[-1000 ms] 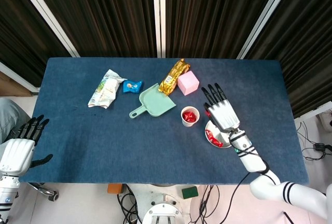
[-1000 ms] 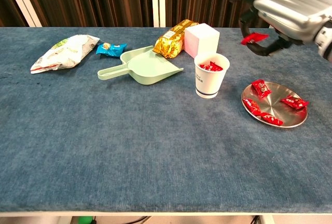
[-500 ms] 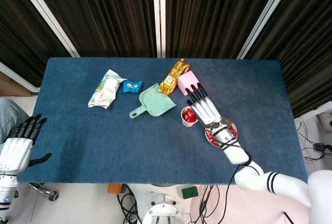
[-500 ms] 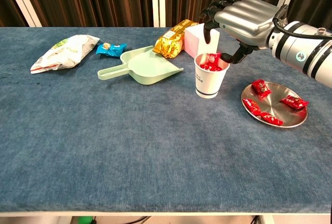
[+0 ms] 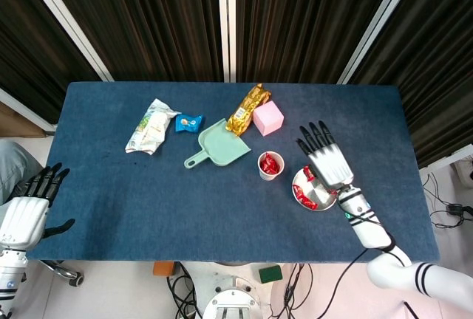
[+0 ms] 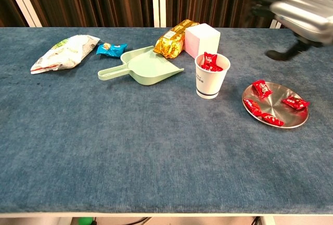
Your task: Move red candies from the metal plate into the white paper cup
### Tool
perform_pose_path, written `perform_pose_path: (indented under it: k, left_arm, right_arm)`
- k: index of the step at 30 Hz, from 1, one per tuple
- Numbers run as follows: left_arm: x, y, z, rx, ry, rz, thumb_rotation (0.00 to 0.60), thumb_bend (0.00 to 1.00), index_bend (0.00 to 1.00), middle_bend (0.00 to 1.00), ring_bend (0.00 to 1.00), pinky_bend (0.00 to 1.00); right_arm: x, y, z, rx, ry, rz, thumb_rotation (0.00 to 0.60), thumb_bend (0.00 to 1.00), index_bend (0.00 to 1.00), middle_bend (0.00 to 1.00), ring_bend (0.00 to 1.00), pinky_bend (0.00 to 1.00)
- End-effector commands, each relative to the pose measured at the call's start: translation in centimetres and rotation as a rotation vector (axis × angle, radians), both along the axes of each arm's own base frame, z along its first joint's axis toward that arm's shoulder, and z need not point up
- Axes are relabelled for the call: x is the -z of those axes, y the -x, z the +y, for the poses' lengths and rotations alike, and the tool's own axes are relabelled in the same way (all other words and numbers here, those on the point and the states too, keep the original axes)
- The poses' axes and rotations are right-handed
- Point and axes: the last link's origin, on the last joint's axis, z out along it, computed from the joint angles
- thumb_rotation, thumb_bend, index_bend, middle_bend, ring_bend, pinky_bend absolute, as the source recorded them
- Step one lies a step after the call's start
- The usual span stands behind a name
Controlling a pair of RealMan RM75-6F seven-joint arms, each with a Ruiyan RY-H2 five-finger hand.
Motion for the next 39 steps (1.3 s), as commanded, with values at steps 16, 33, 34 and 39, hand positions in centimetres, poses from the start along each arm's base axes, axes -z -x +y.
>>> perform_pose_path:
  k: [16, 33, 34, 39]
  left_arm:
    - [0.2, -0.1, -0.1, 0.002, 0.0, 0.007, 0.6, 0.09, 0.07, 0.03, 0.0, 0.15]
    - [-0.1, -0.1, -0.2, 0.006, -0.003, -0.001, 0.6, 0.1, 0.07, 0.03, 0.0, 0.15]
    - [-0.1, -0.1, -0.2, 0.007, -0.004, -0.002, 0.6, 0.09, 0.07, 0.03, 0.0, 0.15]
    - [-0.1, 0.0, -0.2, 0.005, -0.006, -0.003, 0.6, 0.1, 0.07, 0.03, 0.0, 0.15]
  right_arm:
    - [3.8, 5.9, 0.8, 0.129, -0.075, 0.066, 0.6, 0.31, 0.32, 0.06, 0.0, 0.0]
    - [5.7, 5.4, 0.5, 0.118, -0.077, 0.071, 0.6, 0.34, 0.38, 0.07, 0.0, 0.0]
    - [5.8, 5.5, 0.5, 0.12, -0.077, 0.073, 0.6, 0.34, 0.39, 0.07, 0.0, 0.0]
    - [5.9, 5.5, 0.4, 0.122, -0.075, 0.081, 0.6, 0.34, 0.42, 0.07, 0.0, 0.0]
